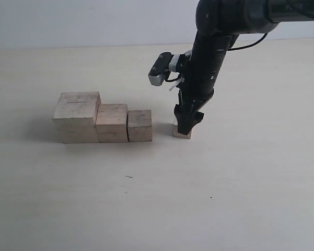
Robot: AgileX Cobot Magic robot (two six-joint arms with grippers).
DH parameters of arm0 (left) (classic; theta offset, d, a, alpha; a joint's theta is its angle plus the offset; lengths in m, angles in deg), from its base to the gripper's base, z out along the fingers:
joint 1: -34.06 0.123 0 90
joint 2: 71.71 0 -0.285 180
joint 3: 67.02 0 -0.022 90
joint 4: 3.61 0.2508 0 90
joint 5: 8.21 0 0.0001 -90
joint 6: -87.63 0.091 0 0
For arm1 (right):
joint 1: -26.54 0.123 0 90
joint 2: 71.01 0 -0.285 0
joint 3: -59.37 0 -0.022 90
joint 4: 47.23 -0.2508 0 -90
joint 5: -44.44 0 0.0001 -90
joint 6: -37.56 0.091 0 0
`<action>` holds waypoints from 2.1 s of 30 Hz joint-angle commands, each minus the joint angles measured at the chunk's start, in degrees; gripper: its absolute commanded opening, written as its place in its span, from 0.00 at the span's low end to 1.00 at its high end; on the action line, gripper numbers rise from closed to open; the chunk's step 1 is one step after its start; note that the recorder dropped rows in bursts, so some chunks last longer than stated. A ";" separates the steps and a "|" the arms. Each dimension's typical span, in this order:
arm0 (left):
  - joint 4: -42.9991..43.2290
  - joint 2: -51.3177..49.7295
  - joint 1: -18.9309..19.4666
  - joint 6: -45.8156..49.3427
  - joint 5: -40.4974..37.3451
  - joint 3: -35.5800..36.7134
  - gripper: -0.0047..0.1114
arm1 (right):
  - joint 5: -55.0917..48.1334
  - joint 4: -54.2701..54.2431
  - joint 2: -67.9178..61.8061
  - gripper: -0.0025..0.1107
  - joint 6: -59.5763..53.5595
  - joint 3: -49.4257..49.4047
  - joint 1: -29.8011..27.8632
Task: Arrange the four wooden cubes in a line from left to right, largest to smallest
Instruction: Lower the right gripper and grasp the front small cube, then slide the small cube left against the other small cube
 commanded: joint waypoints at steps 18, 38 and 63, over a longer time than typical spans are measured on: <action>-0.19 0.30 -0.41 0.03 0.45 0.02 0.04 | 1.15 -4.11 -2.29 0.15 -2.71 -0.06 0.02; -0.19 0.30 -0.41 0.03 0.45 0.02 0.04 | 4.17 -9.27 -2.29 0.15 -20.40 -0.06 0.02; -0.19 0.30 -0.41 0.03 0.45 0.02 0.04 | 5.16 -9.24 -2.39 0.15 -19.79 -0.06 1.36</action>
